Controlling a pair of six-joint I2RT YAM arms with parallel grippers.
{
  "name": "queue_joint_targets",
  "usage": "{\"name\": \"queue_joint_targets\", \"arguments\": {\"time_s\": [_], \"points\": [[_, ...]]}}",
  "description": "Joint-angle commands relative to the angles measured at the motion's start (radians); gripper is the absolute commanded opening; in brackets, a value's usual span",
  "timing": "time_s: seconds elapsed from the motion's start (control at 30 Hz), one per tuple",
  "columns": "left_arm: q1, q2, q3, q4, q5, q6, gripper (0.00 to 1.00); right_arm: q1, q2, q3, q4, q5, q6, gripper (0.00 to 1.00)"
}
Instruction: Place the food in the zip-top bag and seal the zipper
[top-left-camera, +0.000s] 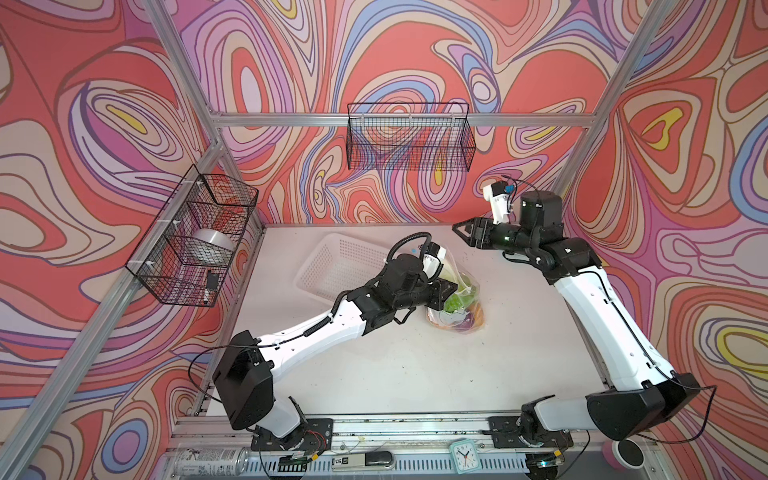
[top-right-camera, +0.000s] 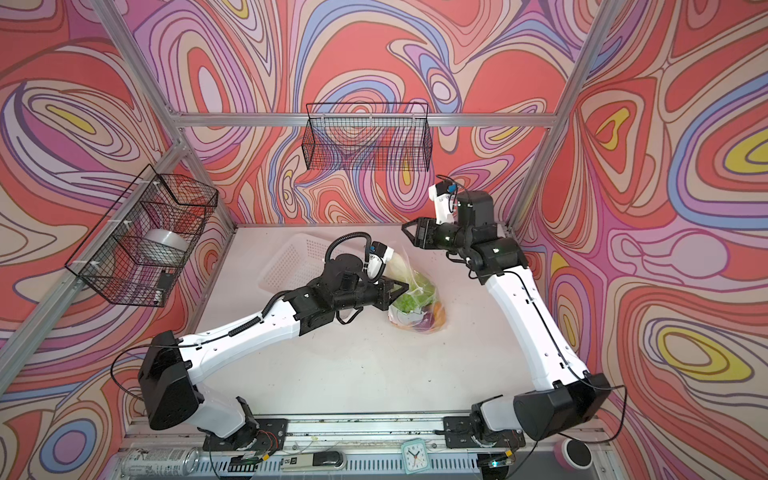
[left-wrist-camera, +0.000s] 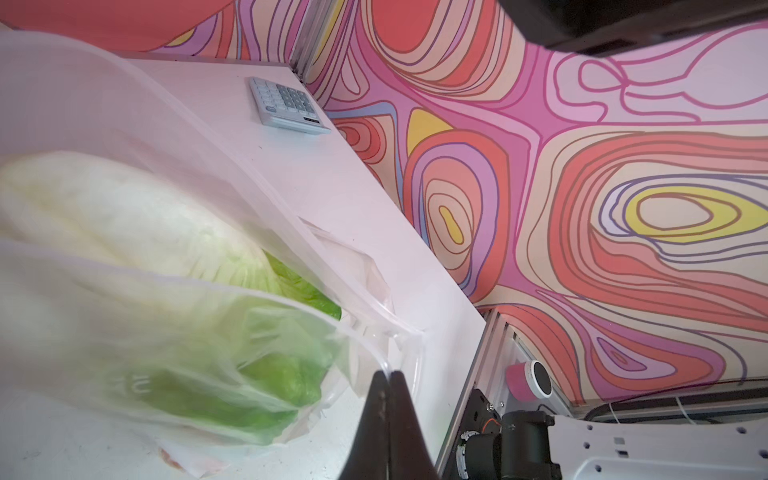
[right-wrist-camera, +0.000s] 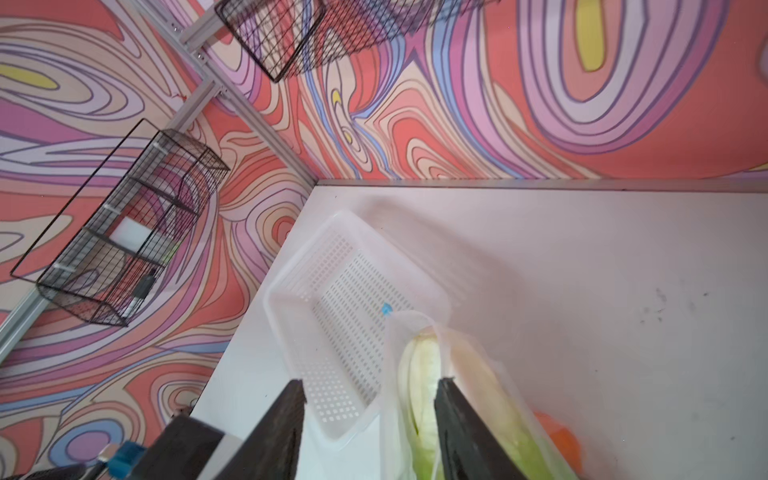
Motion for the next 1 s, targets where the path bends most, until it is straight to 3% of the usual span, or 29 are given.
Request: {"name": "queue_joint_targets", "arguments": {"time_s": [0.0, 0.07, 0.17, 0.27, 0.43, 0.6, 0.67, 0.7, 0.77, 0.8, 0.97], "points": [[-0.006, -0.042, -0.025, 0.053, -0.010, 0.020, 0.00, 0.056, 0.069, 0.032, -0.133, 0.013, -0.016, 0.52], [-0.007, -0.042, -0.028, 0.054, -0.007, 0.022, 0.00, 0.078, 0.096, 0.040, -0.160, 0.066, -0.039, 0.58], [-0.007, -0.039, -0.030, 0.059, -0.008, 0.013, 0.00, 0.080, 0.100, 0.016, -0.158, 0.159, -0.058, 0.82], [-0.006, -0.037, -0.036, 0.072, -0.005, 0.002, 0.00, 0.080, 0.106, -0.009, -0.162, 0.235, -0.079, 0.84], [-0.006, -0.031, -0.036, 0.077, 0.000, -0.005, 0.00, 0.081, 0.122, -0.090, -0.096, 0.182, -0.068, 0.73], [-0.006, -0.040, -0.042, 0.083, -0.005, -0.005, 0.00, 0.081, 0.134, -0.125, -0.033, 0.175, -0.055, 0.53], [-0.007, -0.042, -0.045, 0.083, -0.005, -0.005, 0.00, 0.081, 0.140, -0.122, -0.024, 0.178, -0.051, 0.28], [-0.005, -0.046, -0.044, 0.078, -0.008, -0.002, 0.20, 0.080, 0.138, -0.122, -0.018, 0.179, -0.051, 0.15], [0.002, -0.065, -0.048, 0.070, -0.027, 0.002, 0.74, 0.081, 0.129, -0.129, 0.003, 0.164, -0.058, 0.00], [0.014, -0.085, -0.059, 0.082, -0.030, 0.009, 0.98, 0.081, 0.122, -0.134, 0.014, 0.151, -0.069, 0.00], [0.192, -0.191, -0.165, 0.240, 0.086, 0.030, 1.00, 0.080, 0.103, -0.144, 0.036, 0.091, -0.146, 0.00]]}}
